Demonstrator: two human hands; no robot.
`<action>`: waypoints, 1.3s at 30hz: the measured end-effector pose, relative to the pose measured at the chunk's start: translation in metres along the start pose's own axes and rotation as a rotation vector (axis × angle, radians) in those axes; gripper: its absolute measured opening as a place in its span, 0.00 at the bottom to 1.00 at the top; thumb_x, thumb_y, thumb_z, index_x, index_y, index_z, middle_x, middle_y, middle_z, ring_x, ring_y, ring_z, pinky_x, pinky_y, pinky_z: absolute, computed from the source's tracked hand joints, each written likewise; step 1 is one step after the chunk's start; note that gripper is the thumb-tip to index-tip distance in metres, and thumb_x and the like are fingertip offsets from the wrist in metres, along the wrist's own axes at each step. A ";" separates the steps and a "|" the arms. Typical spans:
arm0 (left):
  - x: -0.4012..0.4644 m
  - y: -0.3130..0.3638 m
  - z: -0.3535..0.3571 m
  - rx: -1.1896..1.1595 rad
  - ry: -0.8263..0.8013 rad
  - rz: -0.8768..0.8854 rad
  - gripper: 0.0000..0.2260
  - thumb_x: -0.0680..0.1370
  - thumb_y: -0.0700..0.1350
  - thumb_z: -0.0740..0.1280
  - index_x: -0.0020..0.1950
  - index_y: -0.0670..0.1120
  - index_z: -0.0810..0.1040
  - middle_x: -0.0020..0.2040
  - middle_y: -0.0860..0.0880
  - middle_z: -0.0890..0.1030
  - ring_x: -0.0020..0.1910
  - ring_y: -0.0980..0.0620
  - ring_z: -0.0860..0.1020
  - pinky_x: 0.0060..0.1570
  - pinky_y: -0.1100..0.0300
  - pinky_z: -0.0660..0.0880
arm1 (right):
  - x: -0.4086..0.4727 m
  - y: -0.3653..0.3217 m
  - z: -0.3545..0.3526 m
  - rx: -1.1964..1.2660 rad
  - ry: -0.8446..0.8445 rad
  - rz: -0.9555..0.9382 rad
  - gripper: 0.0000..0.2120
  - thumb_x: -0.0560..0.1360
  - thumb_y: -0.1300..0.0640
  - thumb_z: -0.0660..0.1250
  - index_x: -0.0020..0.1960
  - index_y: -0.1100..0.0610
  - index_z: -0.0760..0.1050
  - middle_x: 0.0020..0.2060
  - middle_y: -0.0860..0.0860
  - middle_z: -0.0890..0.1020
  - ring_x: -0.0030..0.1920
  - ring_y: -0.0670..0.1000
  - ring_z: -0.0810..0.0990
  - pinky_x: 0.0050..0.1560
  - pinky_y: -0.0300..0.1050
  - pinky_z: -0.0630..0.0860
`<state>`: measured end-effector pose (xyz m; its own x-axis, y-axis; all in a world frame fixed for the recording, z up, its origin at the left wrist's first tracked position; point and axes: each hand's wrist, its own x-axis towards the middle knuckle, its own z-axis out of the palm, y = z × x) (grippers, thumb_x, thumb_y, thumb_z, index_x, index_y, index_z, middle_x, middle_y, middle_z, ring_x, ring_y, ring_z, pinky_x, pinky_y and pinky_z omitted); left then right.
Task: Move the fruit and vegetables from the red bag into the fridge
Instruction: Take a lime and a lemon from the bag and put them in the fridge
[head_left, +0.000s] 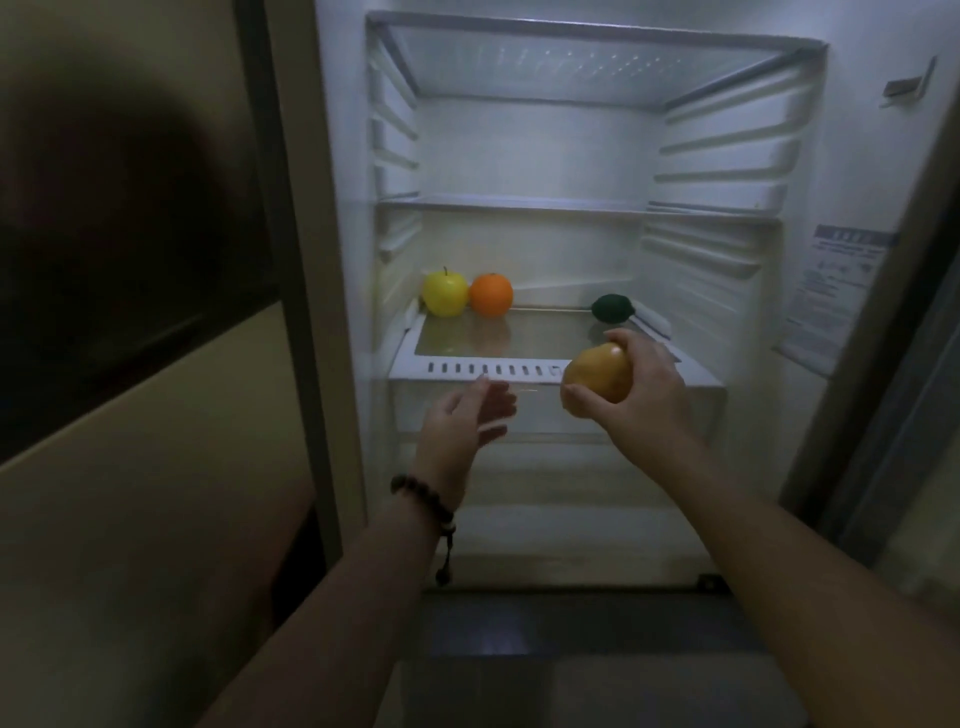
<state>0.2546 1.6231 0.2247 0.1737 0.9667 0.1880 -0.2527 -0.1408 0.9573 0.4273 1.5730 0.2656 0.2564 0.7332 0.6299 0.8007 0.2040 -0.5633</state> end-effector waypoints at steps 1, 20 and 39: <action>-0.004 -0.010 -0.006 -0.099 0.032 -0.125 0.16 0.80 0.52 0.58 0.53 0.41 0.78 0.51 0.44 0.82 0.53 0.46 0.80 0.53 0.50 0.76 | 0.000 0.001 0.000 0.006 -0.005 -0.002 0.32 0.68 0.50 0.74 0.68 0.50 0.64 0.62 0.51 0.69 0.54 0.46 0.68 0.51 0.42 0.68; 0.028 -0.062 -0.007 -0.664 0.279 -0.561 0.34 0.71 0.68 0.64 0.62 0.41 0.65 0.54 0.40 0.74 0.54 0.41 0.75 0.63 0.43 0.68 | -0.001 0.024 -0.012 0.061 -0.091 0.067 0.31 0.69 0.50 0.74 0.67 0.50 0.64 0.62 0.51 0.69 0.54 0.47 0.68 0.50 0.44 0.69; -0.052 -0.045 -0.006 -0.609 0.305 -0.506 0.33 0.72 0.68 0.62 0.60 0.40 0.70 0.58 0.37 0.76 0.54 0.40 0.77 0.48 0.46 0.77 | 0.020 -0.028 -0.005 0.282 -0.235 0.052 0.26 0.68 0.48 0.74 0.59 0.47 0.64 0.54 0.47 0.68 0.53 0.50 0.72 0.51 0.47 0.74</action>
<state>0.2514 1.5802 0.1710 0.1619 0.9098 -0.3822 -0.6972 0.3796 0.6082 0.4132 1.5787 0.2965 0.1349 0.8695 0.4751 0.6011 0.3094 -0.7369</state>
